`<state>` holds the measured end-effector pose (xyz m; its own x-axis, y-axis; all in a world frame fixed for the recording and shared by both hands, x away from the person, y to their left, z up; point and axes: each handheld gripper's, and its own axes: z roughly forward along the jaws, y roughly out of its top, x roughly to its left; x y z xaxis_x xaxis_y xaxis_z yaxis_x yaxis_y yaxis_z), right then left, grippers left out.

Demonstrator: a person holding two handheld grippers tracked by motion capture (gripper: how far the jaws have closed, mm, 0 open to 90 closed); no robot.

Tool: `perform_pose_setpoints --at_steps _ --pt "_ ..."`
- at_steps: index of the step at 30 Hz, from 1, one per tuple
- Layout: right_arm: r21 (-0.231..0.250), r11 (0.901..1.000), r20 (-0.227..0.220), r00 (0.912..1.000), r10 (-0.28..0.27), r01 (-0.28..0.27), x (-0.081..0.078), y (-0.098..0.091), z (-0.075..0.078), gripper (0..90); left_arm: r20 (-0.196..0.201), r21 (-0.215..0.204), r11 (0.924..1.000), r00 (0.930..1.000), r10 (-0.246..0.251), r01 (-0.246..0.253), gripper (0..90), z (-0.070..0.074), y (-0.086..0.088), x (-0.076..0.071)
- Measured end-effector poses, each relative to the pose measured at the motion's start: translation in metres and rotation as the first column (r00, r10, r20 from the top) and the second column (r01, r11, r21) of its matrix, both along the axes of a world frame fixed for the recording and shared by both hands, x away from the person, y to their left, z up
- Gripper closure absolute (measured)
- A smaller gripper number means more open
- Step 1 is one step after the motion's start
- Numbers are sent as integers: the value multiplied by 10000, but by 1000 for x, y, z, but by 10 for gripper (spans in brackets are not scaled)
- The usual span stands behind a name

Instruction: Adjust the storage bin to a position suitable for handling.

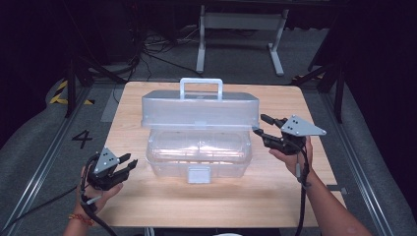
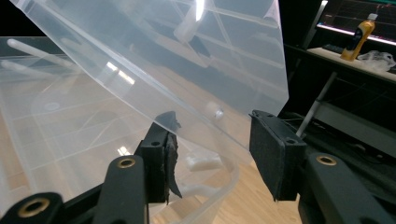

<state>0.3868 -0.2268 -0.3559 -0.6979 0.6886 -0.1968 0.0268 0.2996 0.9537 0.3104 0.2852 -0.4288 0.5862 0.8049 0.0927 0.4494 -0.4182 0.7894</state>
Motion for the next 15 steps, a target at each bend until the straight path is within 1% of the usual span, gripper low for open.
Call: perform_pose_setpoints --at_steps 2,3,6,7,8,9,10,12,14,15 --pt "90 10000 15 10000 3 -3 1 0 1 542 -278 25 9997 9993 -255 256 628 -6 2 -2" --pt "108 9999 44 10000 -29 29 2 0 1 543 -420 -164 9992 9984 -374 367 625 -9 2 -3" --pt "225 9997 118 9999 -90 87 3 1 2 560 -756 -277 9980 9954 -592 572 605 -19 5 -5" --pt "240 9996 153 9998 -133 129 3 2 3 564 -843 -318 9978 9946 -612 587 598 -22 5 -5" --pt "286 9995 159 9997 -165 160 3 2 4 571 -934 -272 9978 9936 -633 610 592 -25 5 -5" --pt "336 9993 192 9996 -187 181 4 3 4 580 -1037 -430 9973 9926 -633 591 579 -28 5 -5" --pt "370 9992 204 9997 -157 149 5 3 5 591 -1105 -392 9975 9919 -625 584 571 -30 5 -5" --pt "432 9989 273 9995 -169 157 6 6 6 611 -1298 -625 9964 9895 -642 565 558 -36 4 -4" --pt "452 9989 372 9992 -176 160 7 9 7 614 -1466 -459 9969 9868 -694 633 537 -39 3 -4" --pt "455 9986 446 9986 -273 253 7 11 7 611 -1473 -451 9969 9866 -708 648 532 -41 3 -3"
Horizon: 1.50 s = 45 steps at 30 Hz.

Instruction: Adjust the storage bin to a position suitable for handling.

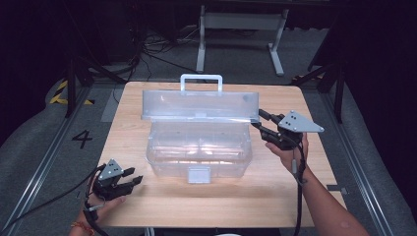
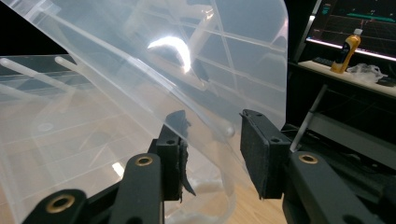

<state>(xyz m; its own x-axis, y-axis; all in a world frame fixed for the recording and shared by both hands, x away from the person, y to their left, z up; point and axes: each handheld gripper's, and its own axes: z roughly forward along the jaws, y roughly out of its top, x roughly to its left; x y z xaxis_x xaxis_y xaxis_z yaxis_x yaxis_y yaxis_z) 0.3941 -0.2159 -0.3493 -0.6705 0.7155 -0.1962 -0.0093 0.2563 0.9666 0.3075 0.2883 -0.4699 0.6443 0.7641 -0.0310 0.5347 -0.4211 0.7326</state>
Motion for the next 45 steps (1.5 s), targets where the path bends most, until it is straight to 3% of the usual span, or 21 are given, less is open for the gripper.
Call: perform_pose_setpoints --at_steps 5,14,16,18,20,25,35,42,45 --pt "230 9994 27 9997 -261 260 4 3 2 617 -357 45 10000 9994 26 -24 501 -6 -1 0" --pt "461 9974 -47 9985 -546 547 11 6 9 631 -417 -216 9997 9991 115 -124 417 -10 0 1" --pt "441 9969 -4 9979 -647 647 12 6 11 636 -346 -3 9999 9993 115 -115 378 -10 0 2" --pt "452 9965 -8 9976 -699 699 14 7 13 642 -221 517 9982 9993 302 -290 325 -10 -4 0" --pt "471 9961 -24 9972 -746 747 15 7 14 646 -244 489 9981 9989 391 -379 272 -11 -4 1" --pt "541 9928 179 9940 -1077 1066 20 10 17 666 -278 533 9972 9981 543 -527 235 -11 -4 2" --pt "545 9807 463 9807 -1901 1876 30 18 24 726 -368 551 9970 9977 568 -547 214 -11 -4 3" --pt "654 9666 404 9672 -2508 2479 38 25 29 762 -357 599 9972 9983 469 -447 194 -11 -5 6" --pt "795 9637 293 9658 -2577 2548 42 25 30 769 -357 608 9972 9983 463 -441 194 -11 -5 6"
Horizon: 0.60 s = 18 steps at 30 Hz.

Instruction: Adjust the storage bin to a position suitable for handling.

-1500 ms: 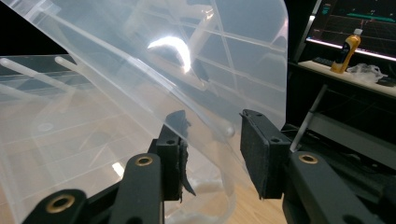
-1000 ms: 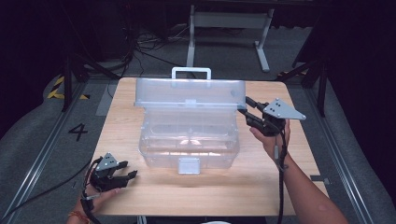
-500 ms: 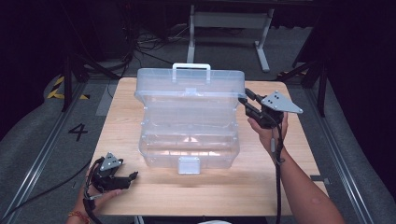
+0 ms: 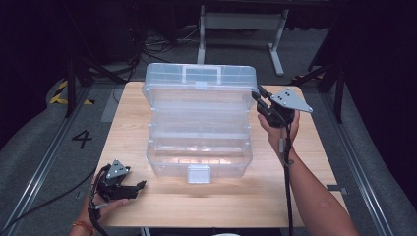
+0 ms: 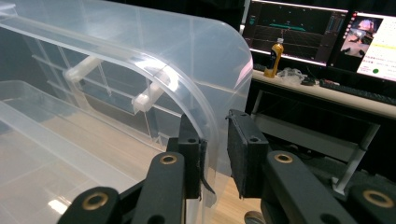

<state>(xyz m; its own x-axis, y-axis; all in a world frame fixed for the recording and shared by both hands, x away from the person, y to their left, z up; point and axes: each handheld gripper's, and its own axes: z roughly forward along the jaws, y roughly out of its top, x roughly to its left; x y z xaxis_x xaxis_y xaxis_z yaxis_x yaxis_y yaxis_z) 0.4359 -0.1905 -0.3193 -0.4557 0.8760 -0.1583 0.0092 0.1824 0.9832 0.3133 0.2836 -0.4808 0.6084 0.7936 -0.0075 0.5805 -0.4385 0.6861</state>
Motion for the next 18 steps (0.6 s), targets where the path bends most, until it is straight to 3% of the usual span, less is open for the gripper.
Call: perform_pose_setpoints --at_steps 4,18 --pt "295 9996 -208 9998 37 -30 9 -1 3 782 8 -30 10000 10000 68 -68 195 0 0 -1" --pt "537 9986 -709 9975 55 -17 29 -1 11 797 -9 -67 10000 10000 8 -8 195 0 0 -2"
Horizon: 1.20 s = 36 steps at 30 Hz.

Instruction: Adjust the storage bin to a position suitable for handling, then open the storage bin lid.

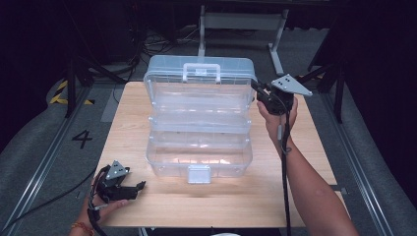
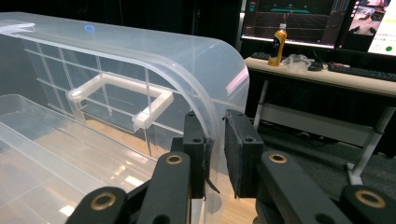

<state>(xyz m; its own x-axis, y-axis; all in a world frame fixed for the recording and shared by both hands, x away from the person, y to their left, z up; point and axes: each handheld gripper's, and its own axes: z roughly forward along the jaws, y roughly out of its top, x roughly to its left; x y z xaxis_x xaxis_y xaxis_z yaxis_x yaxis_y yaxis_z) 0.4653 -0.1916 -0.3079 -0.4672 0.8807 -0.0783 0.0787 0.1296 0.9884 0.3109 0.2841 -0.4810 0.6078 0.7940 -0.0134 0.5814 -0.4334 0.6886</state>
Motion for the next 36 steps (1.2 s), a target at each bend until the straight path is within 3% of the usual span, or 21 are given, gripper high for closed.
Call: perform_pose_setpoints --at_steps 1,3,32,36 --pt "-12 10000 -13 10000 29 -29 2 -1 1 819 6 -24 10000 10000 -15 15 195 0 0 0" --pt "-480 9987 158 9997 -167 175 4 1 3 836 -3 -26 10000 10000 0 0 195 0 0 0" --pt "-429 9991 -389 9992 -37 21 28 -1 8 847 29 22 10000 10000 -33 33 193 0 0 2" --pt "-605 9982 -443 9990 -37 10 33 0 9 845 23 -5 10000 10000 8 -8 193 0 -1 1"
